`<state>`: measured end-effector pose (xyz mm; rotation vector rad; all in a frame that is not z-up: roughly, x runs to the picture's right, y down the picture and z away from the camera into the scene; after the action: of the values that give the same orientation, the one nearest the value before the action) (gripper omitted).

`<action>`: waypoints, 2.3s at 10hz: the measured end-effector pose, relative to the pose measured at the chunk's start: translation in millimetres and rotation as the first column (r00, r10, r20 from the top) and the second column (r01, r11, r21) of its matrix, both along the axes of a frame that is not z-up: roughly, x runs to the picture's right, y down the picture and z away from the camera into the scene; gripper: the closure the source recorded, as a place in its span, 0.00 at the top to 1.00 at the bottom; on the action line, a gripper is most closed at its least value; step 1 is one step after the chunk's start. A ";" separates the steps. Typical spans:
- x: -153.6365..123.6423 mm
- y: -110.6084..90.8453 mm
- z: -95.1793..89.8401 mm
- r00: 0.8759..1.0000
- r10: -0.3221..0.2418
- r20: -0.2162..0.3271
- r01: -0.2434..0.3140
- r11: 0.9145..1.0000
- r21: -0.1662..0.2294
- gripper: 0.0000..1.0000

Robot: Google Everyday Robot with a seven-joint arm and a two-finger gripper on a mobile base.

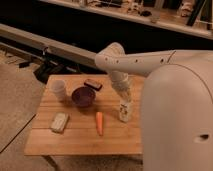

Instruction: Knock the bottle over

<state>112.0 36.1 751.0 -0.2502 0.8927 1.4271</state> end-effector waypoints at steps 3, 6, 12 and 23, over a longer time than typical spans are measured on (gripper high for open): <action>-18.6 -32.3 9.9 0.994 -0.091 0.060 0.085 0.991 0.103 0.00; -29.0 -28.1 4.0 0.990 -0.112 0.083 0.102 0.988 0.116 0.00; -27.3 11.2 -18.3 0.993 -0.079 0.091 0.073 0.995 0.068 0.00; -31.3 16.2 -21.6 0.992 -0.067 0.103 0.061 0.996 0.061 0.04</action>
<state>80.7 52.3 729.4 -0.2493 0.7662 1.3654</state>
